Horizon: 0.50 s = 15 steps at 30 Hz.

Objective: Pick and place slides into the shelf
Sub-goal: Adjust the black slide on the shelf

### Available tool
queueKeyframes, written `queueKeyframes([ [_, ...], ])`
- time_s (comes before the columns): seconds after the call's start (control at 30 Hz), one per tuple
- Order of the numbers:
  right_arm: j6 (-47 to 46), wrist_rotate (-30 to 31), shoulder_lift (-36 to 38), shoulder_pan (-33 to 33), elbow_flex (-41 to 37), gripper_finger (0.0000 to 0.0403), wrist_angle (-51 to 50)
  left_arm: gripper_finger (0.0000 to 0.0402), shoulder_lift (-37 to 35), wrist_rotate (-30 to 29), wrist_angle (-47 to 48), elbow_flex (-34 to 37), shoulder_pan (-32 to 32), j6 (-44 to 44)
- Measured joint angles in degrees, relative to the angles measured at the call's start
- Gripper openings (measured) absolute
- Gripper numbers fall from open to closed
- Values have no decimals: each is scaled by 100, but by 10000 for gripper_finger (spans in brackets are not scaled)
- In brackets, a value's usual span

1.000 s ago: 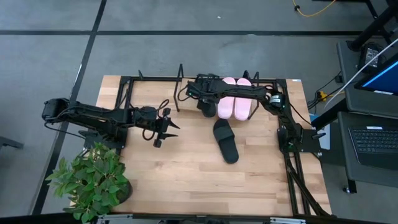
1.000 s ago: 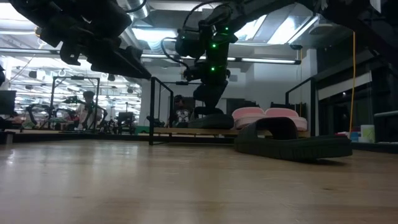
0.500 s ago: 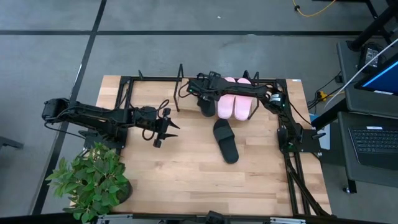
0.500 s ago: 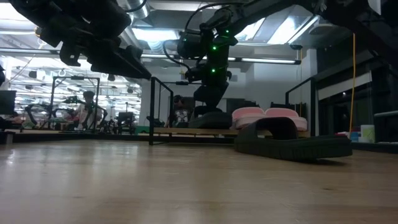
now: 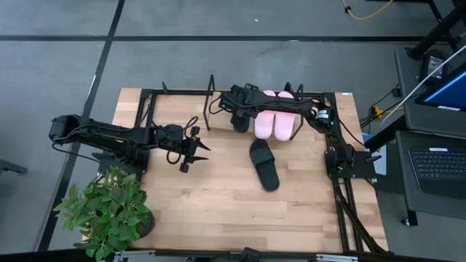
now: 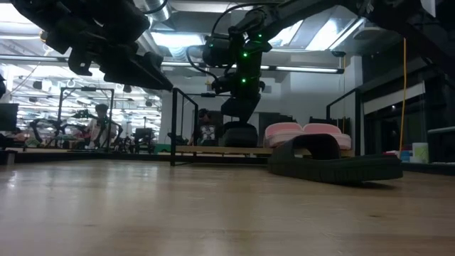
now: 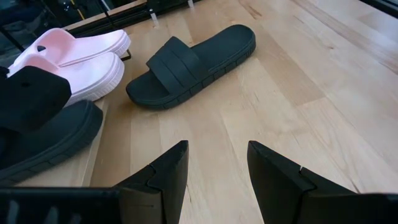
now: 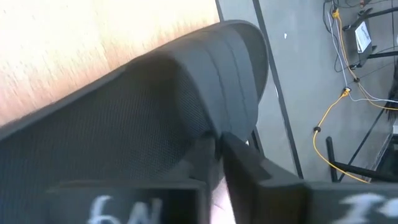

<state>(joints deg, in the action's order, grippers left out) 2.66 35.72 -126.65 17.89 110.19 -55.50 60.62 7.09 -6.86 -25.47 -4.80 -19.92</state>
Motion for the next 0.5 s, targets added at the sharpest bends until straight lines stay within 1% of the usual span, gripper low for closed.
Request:
queueKeyframes([
  [0.03, 0, 5, 0, 0, 0, 23, 1, 157, 0, 0, -1, 0, 0, 0],
  [0.1, 10, 5, 0, 0, 0, 11, 1, 157, 1, 0, 0, 0, 0, 0],
  [0.2, 17, 2, 0, -2, 0, 14, 1, 157, 1, 0, -2, 0, 0, 0],
  [0.5, 59, -120, 0, -11, 2, 5, -14, 157, 0, 0, -2, 0, 0, 33],
])
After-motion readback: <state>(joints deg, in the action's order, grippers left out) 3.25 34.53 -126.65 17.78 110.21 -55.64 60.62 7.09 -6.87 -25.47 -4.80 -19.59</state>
